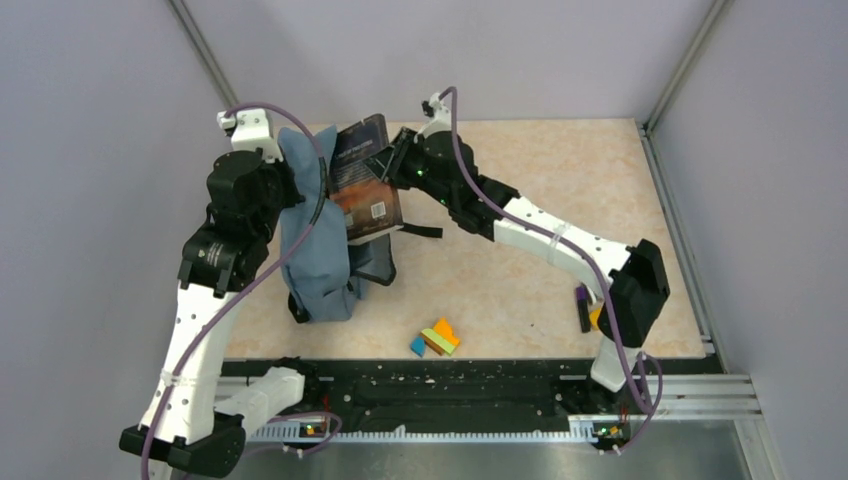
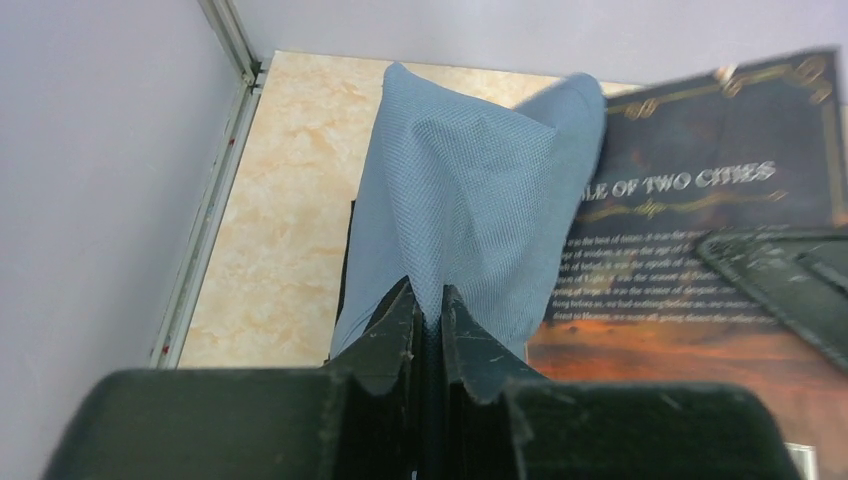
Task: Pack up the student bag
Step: Place the book in the student bag.
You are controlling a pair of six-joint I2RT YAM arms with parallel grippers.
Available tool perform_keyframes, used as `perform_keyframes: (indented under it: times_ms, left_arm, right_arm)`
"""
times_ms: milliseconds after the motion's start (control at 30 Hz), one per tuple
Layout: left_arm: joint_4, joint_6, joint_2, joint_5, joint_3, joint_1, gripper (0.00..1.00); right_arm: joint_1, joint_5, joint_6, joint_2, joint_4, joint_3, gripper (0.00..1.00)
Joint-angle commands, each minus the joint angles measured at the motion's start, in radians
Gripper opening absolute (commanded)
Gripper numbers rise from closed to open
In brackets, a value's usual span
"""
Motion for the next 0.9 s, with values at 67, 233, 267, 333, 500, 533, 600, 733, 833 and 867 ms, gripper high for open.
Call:
perform_keyframes:
  times_ms: [67, 233, 267, 333, 500, 533, 600, 733, 833, 867]
  left_arm:
    - [0.089, -0.017, -0.026, 0.006, -0.004, 0.023, 0.04]
    - [0.092, -0.021, -0.027, 0.006, -0.007, 0.039, 0.03]
    - [0.094, -0.02, -0.027, 0.006, -0.009, 0.041, 0.03]
    - [0.094, -0.021, -0.026, 0.007, -0.011, 0.044, 0.03]
    - [0.095, -0.027, -0.028, 0.005, -0.015, 0.053, 0.03]
    - [0.094, -0.028, -0.027, -0.001, -0.016, 0.055, 0.03]
    - [0.091, -0.029, -0.027, -0.019, -0.018, 0.058, 0.03]
    - [0.108, -0.033, -0.035, -0.003, -0.039, 0.064, 0.03]
    - [0.125, -0.037, -0.04, 0.034, -0.05, 0.068, 0.03]
    - [0.126, -0.04, -0.041, 0.042, -0.053, 0.069, 0.03]
  right_arm:
    - [0.055, 0.171, -0.118, 0.008, -0.014, 0.101, 0.0]
    - [0.121, 0.389, -0.312, 0.117, -0.247, 0.33, 0.0]
    - [0.134, 0.421, -0.342, 0.141, -0.284, 0.38, 0.0]
    - [0.168, 0.512, -0.412, 0.199, -0.366, 0.491, 0.0]
    - [0.207, 0.716, -0.52, 0.358, -0.608, 0.795, 0.0]
    - [0.207, 0.735, -0.522, 0.368, -0.638, 0.815, 0.0]
    - [0.207, 0.759, -0.518, 0.352, -0.664, 0.798, 0.0]
    - [0.208, 0.712, -0.495, 0.28, -0.596, 0.658, 0.0]
    - [0.208, 0.674, -0.455, 0.309, -0.608, 0.642, 0.0]
    - [0.207, 0.653, -0.44, 0.336, -0.611, 0.652, 0.0]
